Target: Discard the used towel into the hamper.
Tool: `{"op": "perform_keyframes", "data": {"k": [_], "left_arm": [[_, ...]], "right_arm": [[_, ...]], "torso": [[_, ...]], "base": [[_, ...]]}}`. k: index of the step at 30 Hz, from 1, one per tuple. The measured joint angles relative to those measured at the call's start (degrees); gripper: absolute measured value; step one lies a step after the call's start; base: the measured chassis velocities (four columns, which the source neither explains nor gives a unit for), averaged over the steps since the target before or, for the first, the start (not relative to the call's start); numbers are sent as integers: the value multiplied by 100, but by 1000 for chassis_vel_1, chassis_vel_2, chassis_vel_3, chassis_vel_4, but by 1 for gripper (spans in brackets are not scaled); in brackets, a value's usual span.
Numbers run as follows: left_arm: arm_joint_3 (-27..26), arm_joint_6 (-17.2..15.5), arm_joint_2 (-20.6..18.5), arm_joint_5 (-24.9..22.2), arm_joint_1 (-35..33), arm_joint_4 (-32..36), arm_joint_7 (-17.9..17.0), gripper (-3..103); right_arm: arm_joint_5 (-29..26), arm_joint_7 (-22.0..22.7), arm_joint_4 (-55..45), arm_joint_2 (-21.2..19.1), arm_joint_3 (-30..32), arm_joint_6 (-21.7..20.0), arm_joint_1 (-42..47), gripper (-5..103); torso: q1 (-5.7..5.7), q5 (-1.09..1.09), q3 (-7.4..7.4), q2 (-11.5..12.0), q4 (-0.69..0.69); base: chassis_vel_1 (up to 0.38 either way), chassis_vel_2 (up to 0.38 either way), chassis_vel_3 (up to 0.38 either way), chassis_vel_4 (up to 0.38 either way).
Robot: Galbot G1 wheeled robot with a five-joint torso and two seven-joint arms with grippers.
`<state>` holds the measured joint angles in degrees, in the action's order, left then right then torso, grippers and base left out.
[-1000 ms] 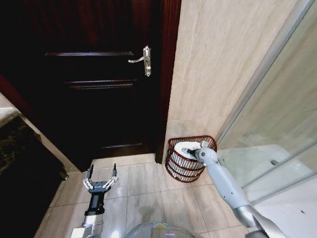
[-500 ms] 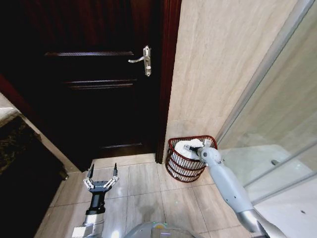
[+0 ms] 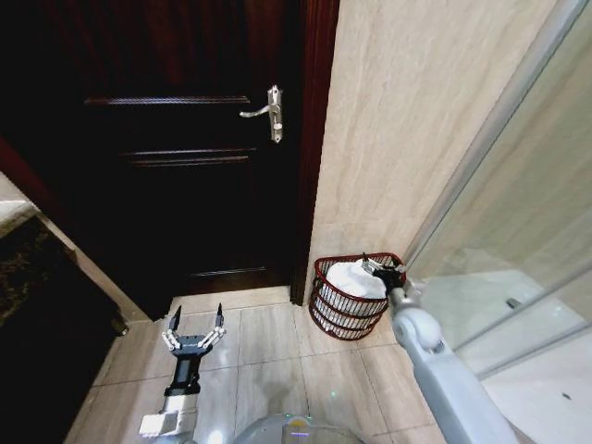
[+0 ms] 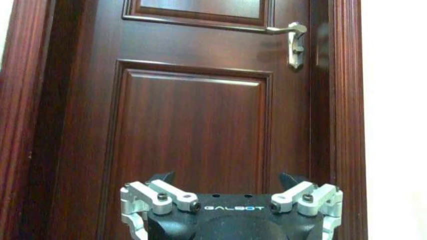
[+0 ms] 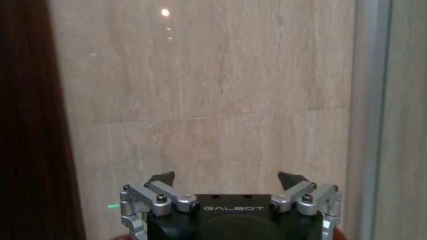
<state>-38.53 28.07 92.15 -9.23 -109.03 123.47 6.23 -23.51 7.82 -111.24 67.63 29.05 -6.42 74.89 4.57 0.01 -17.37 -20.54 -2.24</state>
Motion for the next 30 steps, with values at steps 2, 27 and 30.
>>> {"op": "perform_keyframes", "data": {"k": [2,27,30], "left_arm": [[26,-42,-1,-1,15,0,2,100],[-12,75,-45,-368,-89,64,76,100],[-14,68,-53,-367,-74,67,76,100]], "right_arm": [[418,-208,-265,203,213,307,475,100],[1117,-363,-1531,1406,673,888,2114,100],[1112,-360,-1534,1404,665,888,2120,100]], "torso": [[0,-2,0,0,-1],[0,-2,0,0,-2],[0,-2,0,0,-2]], "base": [[0,0,0,0],[0,0,0,0],[-36,-28,21,30]]}}
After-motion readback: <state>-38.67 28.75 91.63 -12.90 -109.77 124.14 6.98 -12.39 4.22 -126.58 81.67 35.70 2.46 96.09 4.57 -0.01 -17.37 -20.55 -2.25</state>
